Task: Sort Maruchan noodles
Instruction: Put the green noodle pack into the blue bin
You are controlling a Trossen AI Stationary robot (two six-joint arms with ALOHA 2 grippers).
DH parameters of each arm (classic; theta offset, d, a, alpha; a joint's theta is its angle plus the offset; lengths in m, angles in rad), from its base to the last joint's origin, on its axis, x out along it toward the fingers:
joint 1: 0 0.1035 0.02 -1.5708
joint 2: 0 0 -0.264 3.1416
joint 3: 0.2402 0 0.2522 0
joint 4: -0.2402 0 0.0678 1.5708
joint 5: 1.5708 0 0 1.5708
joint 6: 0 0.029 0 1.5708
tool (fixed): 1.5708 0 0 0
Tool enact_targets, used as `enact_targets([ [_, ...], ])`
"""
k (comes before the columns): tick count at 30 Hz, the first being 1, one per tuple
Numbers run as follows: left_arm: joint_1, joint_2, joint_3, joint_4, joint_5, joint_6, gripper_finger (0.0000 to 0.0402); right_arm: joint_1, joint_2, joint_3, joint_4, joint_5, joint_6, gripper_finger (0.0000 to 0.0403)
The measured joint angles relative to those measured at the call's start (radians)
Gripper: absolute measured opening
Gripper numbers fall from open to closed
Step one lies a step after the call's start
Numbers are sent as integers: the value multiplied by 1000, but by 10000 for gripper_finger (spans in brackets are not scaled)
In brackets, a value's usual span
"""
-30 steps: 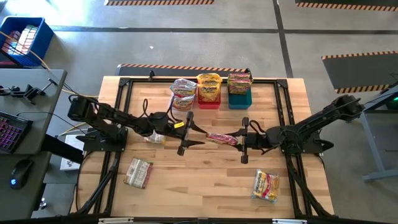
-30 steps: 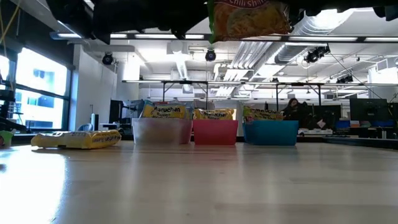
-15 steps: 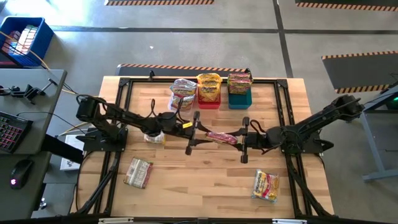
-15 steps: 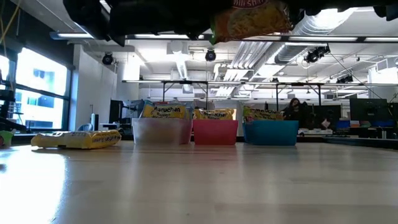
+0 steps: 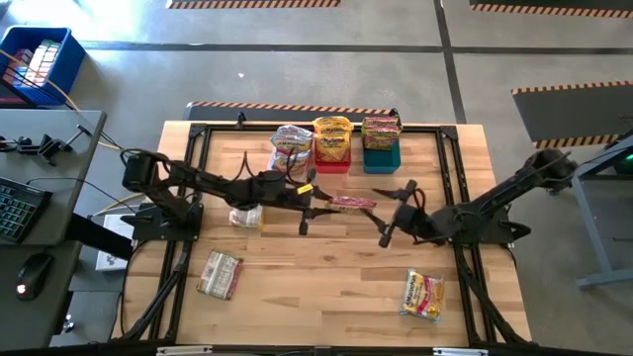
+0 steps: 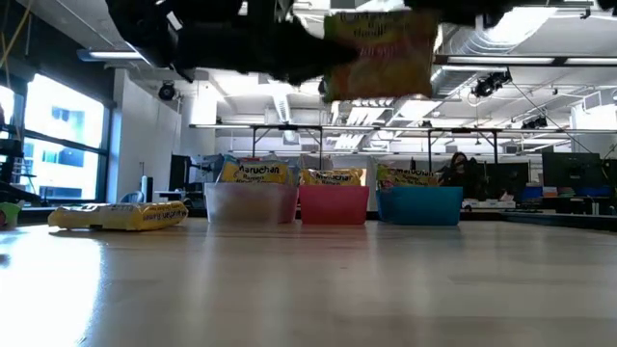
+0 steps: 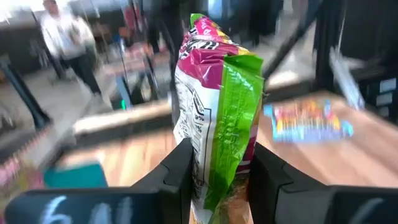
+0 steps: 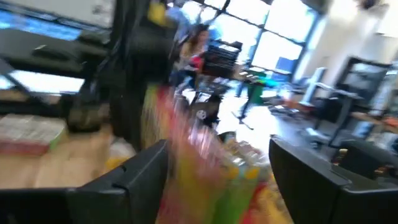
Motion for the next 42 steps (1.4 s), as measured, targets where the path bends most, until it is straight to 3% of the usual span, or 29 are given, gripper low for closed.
enact_targets([
  [3,13,2,-3,-71,0,3,83,37,-23,73,-96,78,-31,277],
  [6,17,0,-2,-73,-4,11,83,34,-16,166,-266,36,-13,280],
  [14,16,1,-2,-88,-8,18,83,-144,109,517,-984,-294,359,281],
  [20,17,1,-2,-91,-10,18,83,-271,294,760,-1314,-511,444,281],
  [25,17,1,-2,-95,-17,16,83,-337,424,925,-1552,-628,493,273],
  [31,20,1,-2,-98,-18,15,83,-365,525,1043,-1671,-703,486,228],
  [38,41,0,-2,-102,-22,-18,86,-368,541,1059,-1689,-716,466,127],
  [42,40,0,-1,-96,-16,-23,113,-364,541,1070,-1706,-707,449,86],
])
